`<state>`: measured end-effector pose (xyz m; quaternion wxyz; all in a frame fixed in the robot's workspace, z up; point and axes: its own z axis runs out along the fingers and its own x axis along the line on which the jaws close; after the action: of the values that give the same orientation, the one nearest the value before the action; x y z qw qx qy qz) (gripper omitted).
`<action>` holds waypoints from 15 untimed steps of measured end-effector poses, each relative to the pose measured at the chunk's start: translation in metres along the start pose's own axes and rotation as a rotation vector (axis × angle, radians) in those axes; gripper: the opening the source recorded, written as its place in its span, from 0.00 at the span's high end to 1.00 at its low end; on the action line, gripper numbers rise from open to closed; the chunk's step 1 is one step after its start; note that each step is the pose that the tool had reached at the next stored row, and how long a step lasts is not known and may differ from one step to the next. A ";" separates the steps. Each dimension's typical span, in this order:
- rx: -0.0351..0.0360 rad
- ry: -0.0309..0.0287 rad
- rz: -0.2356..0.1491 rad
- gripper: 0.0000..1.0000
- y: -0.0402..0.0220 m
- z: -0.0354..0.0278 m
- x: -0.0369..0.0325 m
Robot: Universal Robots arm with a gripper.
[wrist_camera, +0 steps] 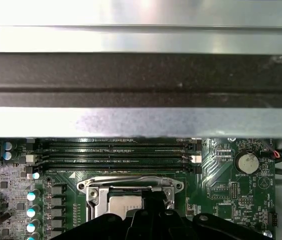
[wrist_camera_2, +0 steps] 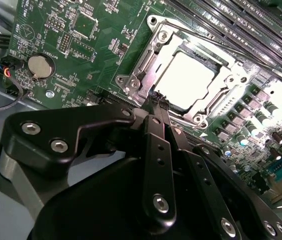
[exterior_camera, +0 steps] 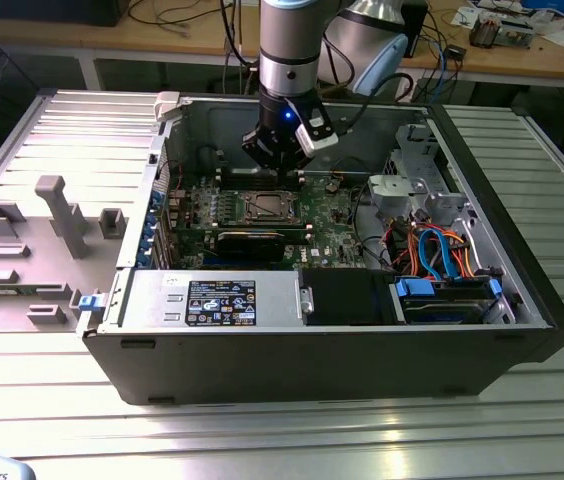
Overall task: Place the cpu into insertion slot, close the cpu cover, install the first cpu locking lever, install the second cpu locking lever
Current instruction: 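Install the second cpu locking lever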
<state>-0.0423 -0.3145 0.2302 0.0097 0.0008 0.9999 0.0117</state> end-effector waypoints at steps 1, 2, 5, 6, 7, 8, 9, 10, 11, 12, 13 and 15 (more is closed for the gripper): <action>-0.0001 -0.0001 0.000 0.89 -0.0003 0.0001 0.0000; -0.0002 -0.0001 0.000 0.89 -0.0005 0.0000 0.0000; -0.0002 -0.0001 0.000 0.89 -0.0014 0.0000 0.0000; -0.0001 -0.0001 0.000 0.89 -0.0020 0.0000 0.0000; -0.0001 -0.0001 0.000 0.89 -0.0026 0.0000 0.0000; -0.0002 -0.0001 0.000 0.89 -0.0032 0.0000 0.0000; -0.0001 -0.0001 0.000 0.89 -0.0039 0.0000 0.0000; -0.0002 -0.0001 0.000 0.89 -0.0045 0.0000 0.0000; -0.0001 -0.0001 0.000 0.89 -0.0049 -0.0001 0.0000; -0.0001 -0.0001 0.000 0.89 -0.0052 -0.0001 0.0000; -0.0002 -0.0001 0.000 0.89 -0.0060 -0.0001 0.0000; -0.0001 -0.0001 0.000 0.89 -0.0071 -0.0001 0.0000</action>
<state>-0.0423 -0.3216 0.2301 0.0097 0.0008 0.9999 0.0117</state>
